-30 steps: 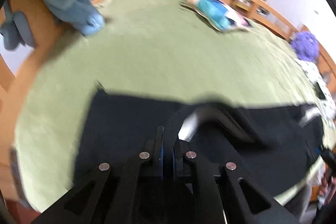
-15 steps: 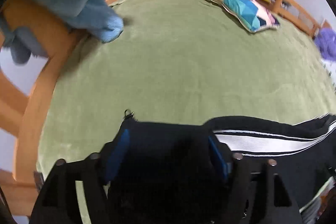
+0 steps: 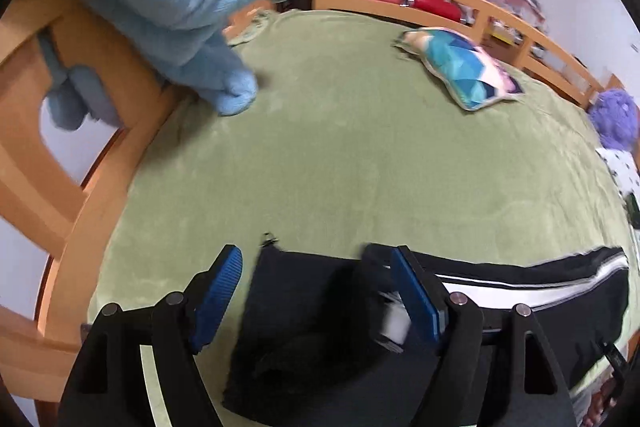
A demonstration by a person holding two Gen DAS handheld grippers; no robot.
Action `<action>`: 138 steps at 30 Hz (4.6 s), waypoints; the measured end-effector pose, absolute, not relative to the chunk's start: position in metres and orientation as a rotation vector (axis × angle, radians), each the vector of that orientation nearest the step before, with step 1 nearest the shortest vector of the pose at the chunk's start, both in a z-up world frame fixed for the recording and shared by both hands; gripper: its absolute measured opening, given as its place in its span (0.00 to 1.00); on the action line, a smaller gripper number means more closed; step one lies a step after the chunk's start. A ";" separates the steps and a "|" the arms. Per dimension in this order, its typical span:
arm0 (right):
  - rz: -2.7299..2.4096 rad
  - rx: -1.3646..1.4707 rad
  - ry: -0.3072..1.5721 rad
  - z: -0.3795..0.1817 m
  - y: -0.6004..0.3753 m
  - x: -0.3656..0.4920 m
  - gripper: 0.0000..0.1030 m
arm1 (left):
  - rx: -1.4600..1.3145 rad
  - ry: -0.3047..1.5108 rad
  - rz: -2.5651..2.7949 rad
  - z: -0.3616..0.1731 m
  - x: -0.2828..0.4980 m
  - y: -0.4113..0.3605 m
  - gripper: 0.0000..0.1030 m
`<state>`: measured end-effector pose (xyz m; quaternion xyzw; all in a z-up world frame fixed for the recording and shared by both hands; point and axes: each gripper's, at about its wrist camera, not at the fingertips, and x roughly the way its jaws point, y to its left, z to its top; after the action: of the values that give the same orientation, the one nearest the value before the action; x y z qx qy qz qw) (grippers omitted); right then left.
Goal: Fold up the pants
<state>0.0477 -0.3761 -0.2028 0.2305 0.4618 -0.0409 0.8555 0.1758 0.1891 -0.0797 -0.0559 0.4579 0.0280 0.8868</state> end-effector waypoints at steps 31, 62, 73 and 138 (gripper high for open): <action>-0.123 0.407 1.071 -0.211 -0.339 0.063 0.50 | -0.828 0.979 0.010 -0.266 0.090 0.226 0.59; -0.145 0.514 0.983 -0.208 -0.399 0.031 0.50 | -0.759 1.005 0.196 -0.246 0.040 0.255 0.34; -0.120 0.439 1.026 -0.206 -0.357 0.052 0.50 | -0.937 0.933 -0.011 -0.257 0.036 0.284 0.22; -0.224 1.033 0.771 -0.268 -0.658 0.090 0.83 | -0.367 1.118 0.136 -0.195 0.114 0.095 0.59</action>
<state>0.0902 -0.6575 -0.2683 0.4806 0.3584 -0.1041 0.7935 0.1142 0.0949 -0.1945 -0.1728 0.5271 0.0640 0.8296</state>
